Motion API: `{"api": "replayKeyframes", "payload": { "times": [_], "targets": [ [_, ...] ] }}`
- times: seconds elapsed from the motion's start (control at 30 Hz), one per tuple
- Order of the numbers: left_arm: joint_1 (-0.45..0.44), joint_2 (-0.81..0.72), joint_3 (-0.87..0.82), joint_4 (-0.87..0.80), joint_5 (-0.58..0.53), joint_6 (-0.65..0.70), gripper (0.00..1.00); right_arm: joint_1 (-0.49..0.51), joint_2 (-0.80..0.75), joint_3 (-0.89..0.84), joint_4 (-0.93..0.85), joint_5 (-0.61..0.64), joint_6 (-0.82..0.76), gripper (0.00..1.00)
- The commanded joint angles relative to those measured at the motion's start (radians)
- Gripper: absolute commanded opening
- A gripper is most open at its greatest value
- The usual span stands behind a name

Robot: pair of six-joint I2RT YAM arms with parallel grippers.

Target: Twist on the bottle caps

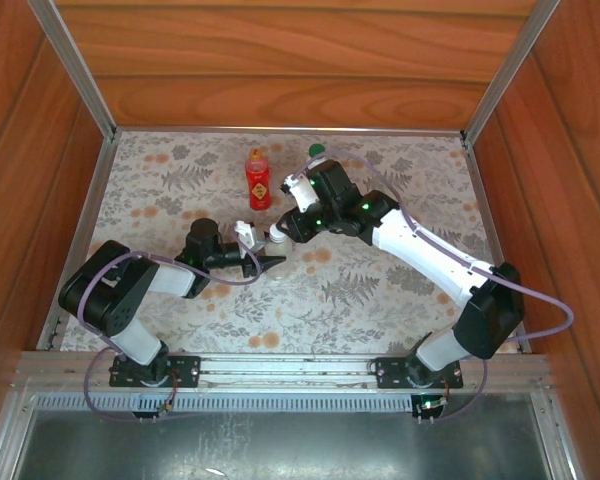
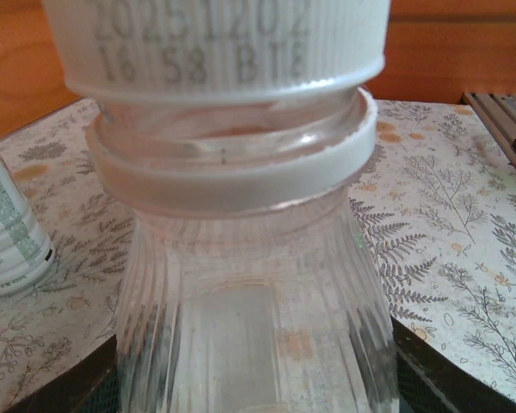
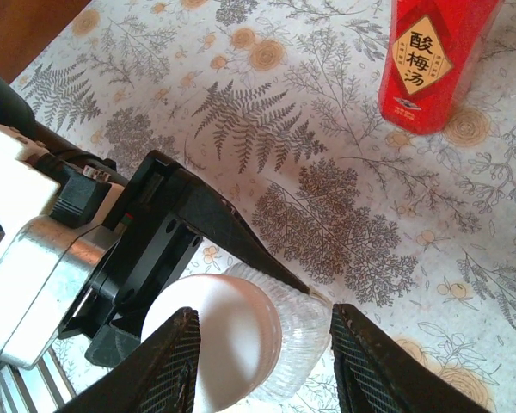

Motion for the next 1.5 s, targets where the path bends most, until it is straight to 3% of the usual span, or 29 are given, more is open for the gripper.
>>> {"api": "replayKeyframes", "payload": {
  "times": [0.0,0.57,0.83,1.03,1.27,1.47],
  "targets": [
    [-0.004,0.035,-0.002,-0.086,0.037,-0.037,0.50,-0.003,-0.021,-0.027,-0.030,-0.023,-0.001,0.44],
    [-0.003,0.038,-0.001,-0.086,0.041,-0.039,0.49,-0.003,-0.008,-0.033,-0.074,-0.054,0.010,0.35],
    [-0.001,0.036,-0.001,-0.085,0.042,-0.040,0.49,-0.004,-0.021,-0.025,-0.110,-0.157,0.082,0.28],
    [-0.002,0.039,0.002,-0.086,0.044,-0.040,0.49,-0.004,-0.053,-0.031,-0.118,-0.143,0.126,0.28],
    [-0.002,0.037,0.000,-0.085,0.046,-0.037,0.49,-0.009,-0.035,0.018,-0.091,-0.091,0.126,0.40],
    [-0.002,0.034,-0.002,-0.086,0.050,-0.029,0.49,-0.022,0.020,0.065,-0.086,-0.072,0.130,0.43]
  ]
}}
